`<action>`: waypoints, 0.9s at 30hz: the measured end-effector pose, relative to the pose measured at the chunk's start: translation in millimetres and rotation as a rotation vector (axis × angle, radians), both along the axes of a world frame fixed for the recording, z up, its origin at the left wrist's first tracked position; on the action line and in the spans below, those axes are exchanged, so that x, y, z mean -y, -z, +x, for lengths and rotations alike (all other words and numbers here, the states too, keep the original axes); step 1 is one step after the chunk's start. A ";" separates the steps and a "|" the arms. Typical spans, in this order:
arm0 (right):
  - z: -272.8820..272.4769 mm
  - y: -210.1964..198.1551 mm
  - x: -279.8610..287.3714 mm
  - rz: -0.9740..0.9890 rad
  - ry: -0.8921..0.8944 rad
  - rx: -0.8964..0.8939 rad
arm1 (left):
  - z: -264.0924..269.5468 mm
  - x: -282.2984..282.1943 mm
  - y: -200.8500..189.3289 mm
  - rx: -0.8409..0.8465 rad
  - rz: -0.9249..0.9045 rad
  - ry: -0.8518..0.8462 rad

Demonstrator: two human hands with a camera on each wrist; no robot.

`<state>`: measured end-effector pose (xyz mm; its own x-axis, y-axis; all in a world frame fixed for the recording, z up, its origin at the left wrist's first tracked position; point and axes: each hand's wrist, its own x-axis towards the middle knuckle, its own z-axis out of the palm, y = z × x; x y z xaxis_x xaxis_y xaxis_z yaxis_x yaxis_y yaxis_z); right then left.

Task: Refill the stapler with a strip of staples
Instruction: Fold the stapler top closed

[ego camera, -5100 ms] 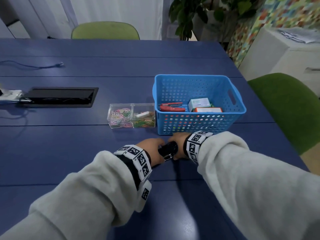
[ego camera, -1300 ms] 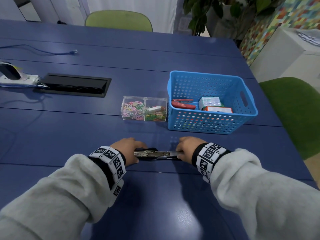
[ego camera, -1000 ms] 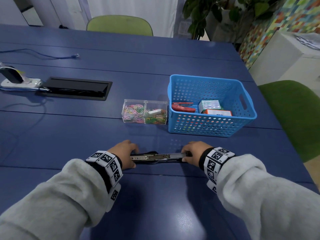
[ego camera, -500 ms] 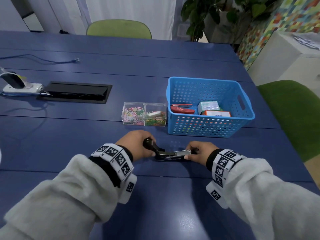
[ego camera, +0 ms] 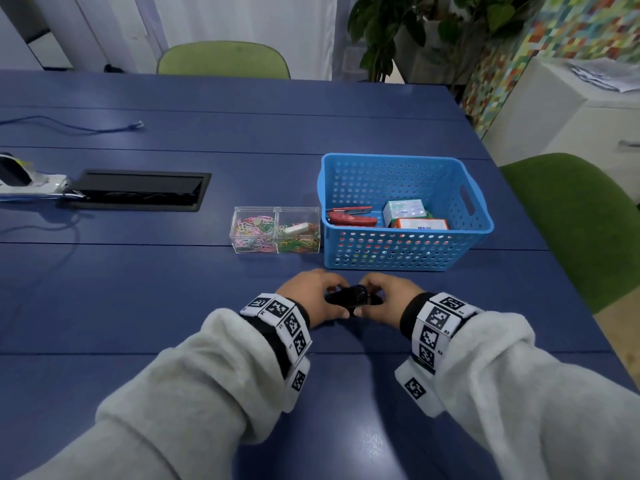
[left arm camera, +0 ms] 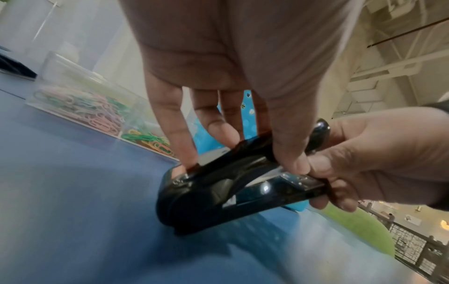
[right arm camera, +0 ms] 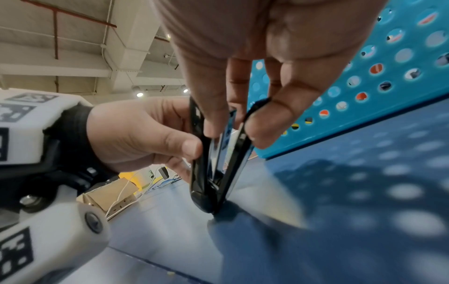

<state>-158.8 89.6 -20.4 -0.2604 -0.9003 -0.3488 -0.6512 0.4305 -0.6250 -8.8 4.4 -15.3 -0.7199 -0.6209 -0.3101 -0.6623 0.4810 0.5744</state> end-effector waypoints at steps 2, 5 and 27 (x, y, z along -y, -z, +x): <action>-0.6 1.2 -0.3 -0.007 0.024 0.050 | -1.0 -0.1 0.7 -0.001 -0.003 0.005; 3.5 2.6 0.4 -0.010 0.152 0.248 | -3.4 -1.5 3.2 0.015 -0.016 0.025; -19.6 -11.4 -16.2 -0.034 0.112 0.593 | 12.3 2.6 15.1 -0.498 0.805 -0.398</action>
<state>-178.4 105.8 -9.1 -0.1239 -0.8918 -0.4352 -0.1391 0.4499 -0.8822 3.5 1.7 -30.3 -0.6679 -0.5830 -0.4626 -0.2876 -0.3710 0.8830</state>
